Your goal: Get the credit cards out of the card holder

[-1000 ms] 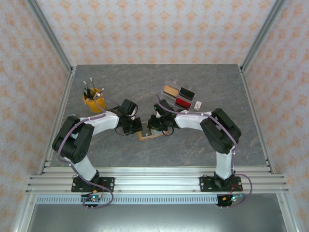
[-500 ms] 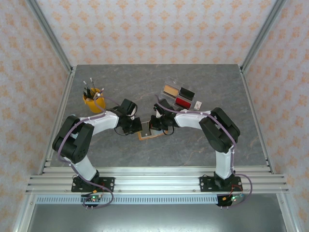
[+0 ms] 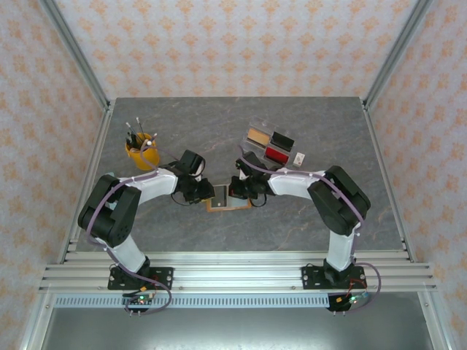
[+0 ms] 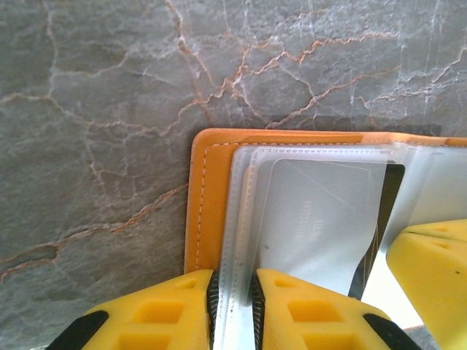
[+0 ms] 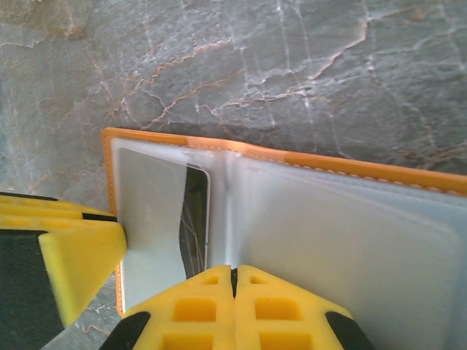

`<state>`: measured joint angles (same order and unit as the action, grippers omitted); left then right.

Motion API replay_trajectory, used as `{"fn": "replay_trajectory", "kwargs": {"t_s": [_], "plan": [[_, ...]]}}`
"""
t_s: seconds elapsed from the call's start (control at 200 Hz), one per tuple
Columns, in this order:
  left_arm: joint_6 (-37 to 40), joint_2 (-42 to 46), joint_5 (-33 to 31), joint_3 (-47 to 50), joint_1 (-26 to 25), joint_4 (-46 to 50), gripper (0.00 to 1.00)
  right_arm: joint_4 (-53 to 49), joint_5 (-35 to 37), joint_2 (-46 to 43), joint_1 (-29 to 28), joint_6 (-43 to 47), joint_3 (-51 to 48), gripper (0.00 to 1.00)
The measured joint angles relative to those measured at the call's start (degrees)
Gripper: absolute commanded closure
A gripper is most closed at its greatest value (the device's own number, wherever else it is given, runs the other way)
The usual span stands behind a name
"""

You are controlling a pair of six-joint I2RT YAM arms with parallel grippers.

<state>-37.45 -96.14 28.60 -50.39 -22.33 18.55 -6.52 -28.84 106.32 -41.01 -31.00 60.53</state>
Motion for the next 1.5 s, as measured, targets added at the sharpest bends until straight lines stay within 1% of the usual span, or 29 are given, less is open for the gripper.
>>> {"fn": "replay_trajectory", "kwargs": {"t_s": [0.17, 0.23, 0.295, 0.34, 0.425, 0.555, 0.776, 1.016, 1.171, 1.316, 1.426, 1.501], "plan": [[0.04, 0.11, 0.09, 0.0, 0.0, 0.0, 0.79, 0.04, 0.17, -0.11, 0.17, -0.07, -0.26, 1.0], [0.09, 0.13, 0.2, 0.0, 0.15, 0.0, 0.81, 0.37, -0.59, -0.11, 0.2, -0.33, -0.26, 0.93], [0.2, 0.13, 0.57, 0.0, 0.26, 0.02, 0.82, 0.52, -1.16, -0.11, 0.24, -0.57, -0.17, 0.82], [0.28, 0.13, 0.7, 0.0, 0.35, 0.02, 0.83, 0.28, -1.2, -0.07, 0.24, -0.74, 0.15, 0.78], [0.46, 0.13, 0.83, 0.0, 0.37, 0.02, 0.84, -0.09, -1.2, 0.31, 0.24, -0.55, 1.4, 0.73], [0.48, 0.13, 0.96, 0.0, 0.37, 0.02, 0.85, -0.11, -1.66, 1.95, 0.26, -0.63, 3.63, 0.71], [0.98, 0.09, 1.01, 0.0, 0.37, 0.02, 0.85, -1.07, -2.8, 3.8, 0.31, -0.57, 5.18, 0.73], [1.55, -0.28, 1.27, -0.02, 0.44, 0.0, 0.87, -1.18, -5.14, 4.85, 0.44, -0.22, 6.01, 0.79], [1.55, -0.42, 2.16, -0.13, 0.74, -0.02, 0.88, -1.18, -6.27, 5.62, 0.94, -0.17, 6.1, 0.85], [1.57, -0.61, 2.47, -0.13, 0.74, 0.0, 0.87, -1.18, -6.64, 5.7, 1.31, 0.52, 6.23, 1.0], [1.55, -0.63, 2.49, -0.15, 0.74, 0.0, 0.86, -1.2, -6.73, 5.7, 1.46, 0.74, 6.25, 1.0], [1.55, -0.63, 2.47, -0.15, 0.74, 0.0, 0.83, -1.22, -6.56, 5.68, 1.46, 0.87, 6.25, 1.0]]}}
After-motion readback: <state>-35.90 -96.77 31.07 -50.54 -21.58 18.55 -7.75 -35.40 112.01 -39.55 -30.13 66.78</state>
